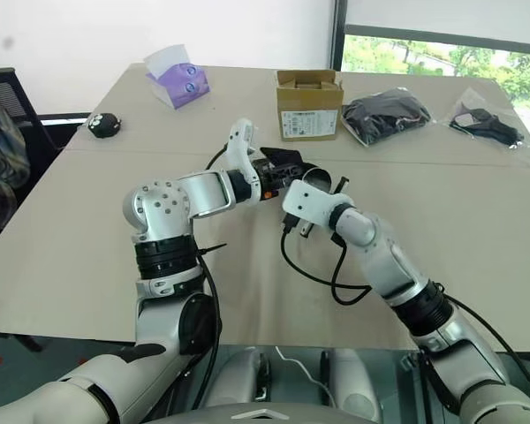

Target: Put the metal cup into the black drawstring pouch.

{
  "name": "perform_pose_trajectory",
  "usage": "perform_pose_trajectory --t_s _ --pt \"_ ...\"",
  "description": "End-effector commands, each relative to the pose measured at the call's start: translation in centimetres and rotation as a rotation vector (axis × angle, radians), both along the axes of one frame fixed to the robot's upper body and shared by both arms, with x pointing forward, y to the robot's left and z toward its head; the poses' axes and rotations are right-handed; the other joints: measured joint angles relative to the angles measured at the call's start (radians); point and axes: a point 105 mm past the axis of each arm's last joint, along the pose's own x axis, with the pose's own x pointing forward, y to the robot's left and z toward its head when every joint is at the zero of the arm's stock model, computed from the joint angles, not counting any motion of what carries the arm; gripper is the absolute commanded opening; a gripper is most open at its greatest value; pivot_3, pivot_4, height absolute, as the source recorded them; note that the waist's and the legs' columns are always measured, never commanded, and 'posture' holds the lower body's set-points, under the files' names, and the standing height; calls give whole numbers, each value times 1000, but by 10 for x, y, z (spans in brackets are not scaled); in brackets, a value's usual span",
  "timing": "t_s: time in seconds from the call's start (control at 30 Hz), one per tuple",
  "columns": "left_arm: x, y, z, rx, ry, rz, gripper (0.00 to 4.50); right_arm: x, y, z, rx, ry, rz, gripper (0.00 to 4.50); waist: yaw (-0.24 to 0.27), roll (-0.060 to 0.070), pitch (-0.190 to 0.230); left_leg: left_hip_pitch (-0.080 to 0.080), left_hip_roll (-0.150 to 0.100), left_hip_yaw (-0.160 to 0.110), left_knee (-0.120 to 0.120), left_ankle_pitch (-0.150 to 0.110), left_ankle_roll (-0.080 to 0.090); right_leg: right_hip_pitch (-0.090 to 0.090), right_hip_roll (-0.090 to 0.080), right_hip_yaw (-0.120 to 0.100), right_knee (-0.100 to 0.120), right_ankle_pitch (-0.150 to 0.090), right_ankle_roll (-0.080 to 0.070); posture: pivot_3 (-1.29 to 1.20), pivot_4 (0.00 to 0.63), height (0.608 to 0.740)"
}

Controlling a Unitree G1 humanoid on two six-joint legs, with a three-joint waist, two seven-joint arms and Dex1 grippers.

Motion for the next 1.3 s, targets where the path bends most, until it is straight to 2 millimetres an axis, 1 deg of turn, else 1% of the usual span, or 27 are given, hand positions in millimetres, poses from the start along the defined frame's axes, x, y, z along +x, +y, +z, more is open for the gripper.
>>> perform_pose_trajectory --t_s 0.03,0.07,0.1,0.2,0.23,0.27,0.3,0.33,0.4,0.47,0.57,0.6,0.67,0.8,0.97,1.1,1.27,1.3 --pt "-10 -14 22 -36 -70 -71 0 3 6 15 -58 -79 39 32 2 0 0 0 0 -1 0 0 0 0 0 0 0 0 0 0 150 715" --pt "-9 -13 21 -37 -66 -68 0 4 6 16 -65 -73 40 736 2 0 0 0 0 -1 0 0 0 0 0 -1 0 0 0 0 150 715" --pt "-9 -13 21 -38 -63 -63 0 3 6 17 -68 -72 45 1012 2 0 0 0 0 -1 0 0 0 0 0 0 0 0 0 0 150 715" --pt "-3 -10 20 -43 -52 -26 0 0 6 28 -43 -118 55 2446 3 0 1 0 0 0 0 0 0 0 -1 0 -1 0 0 0 150 715" --pt "0 -8 19 -45 -42 -8 0 -2 6 33 -1 -114 50 2933 3 0 1 0 0 0 0 0 0 0 -1 0 -1 0 0 0 150 715" --pt "3 -7 18 -49 -30 7 0 -5 5 38 38 -105 50 3223 5 -1 1 0 0 0 0 0 0 0 -1 0 -1 0 0 0 150 715" --pt "5 -6 18 -56 -18 18 0 -10 4 42 77 -89 58 3775 5 -1 2 -1 0 0 0 0 0 0 -1 -1 -1 0 0 0 150 715" --pt "7 -5 17 -62 -10 24 0 -14 3 44 99 -79 64 3775 5 -1 2 -1 0 -1 0 0 0 0 -1 -1 -1 0 0 0 150 715" --pt "10 -4 17 -96 23 37 0 -27 1 51 140 -61 105 3775 5 0 3 -1 0 -1 0 0 0 0 -1 -1 -1 0 0 0 150 715" --pt "12 -4 18 -121 46 41 0 -33 -2 53 167 -45 115 3775 6 0 4 -1 0 -1 -1 0 0 0 -1 -2 -2 0 0 0 150 715" --pt "15 -4 21 -188 80 43 0 -46 -8 68 206 -59 150 3775 3 0 5 -1 0 -1 -1 0 0 0 -1 -3 -2 0 0 0 150 715" --pt "15 -4 22 -206 93 41 0 -48 -9 72 211 -62 155 3775 4 0 6 -1 -1 -1 -1 0 0 0 -1 -4 -2 0 0 0 150 715" --pt "15 -6 23 -233 111 31 0 -46 -14 75 215 -71 137 3775 4 -1 7 -1 -1 -2 -1 0 0 0 -1 -4 -2 0 0 0 150 715" --pt "9 -14 29 -297 131 -14 0 -43 -19 63 200 -44 110 3775 5 -1 7 -1 -1 -2 -2 0 0 0 -1 -4 -3 0 0 0 150 715" --pt "8 -13 28 -336 169 -4 0 -38 -28 63 224 -56 51 3775 4 -1 7 -1 -1 -2 -5 0 0 0 -1 -3 -5 0 0 0 150 715" --pt "9 -10 25 -341 186 10 0 -39 -35 66 230 -51 31 3775 6 -1 7 0 -2 -3 -9 2 -4 0 -1 -3 -7 0 0 0 150 715" --pt "10 -10 24 -344 192 15 0 -47 -39 56 275 71 -1 3775 9 -1 7 -1 -2 -4 -13 3 -5 1 -2 -4 -12 0 0 0 150 715" --pt "11 -10 24 -345 194 17 0 -51 -39 47 272 122 -10 3775 9 -1 7 -1 -2 -4 -14 3 -5 1 -2 -4 -13 0 0 0 150 715"
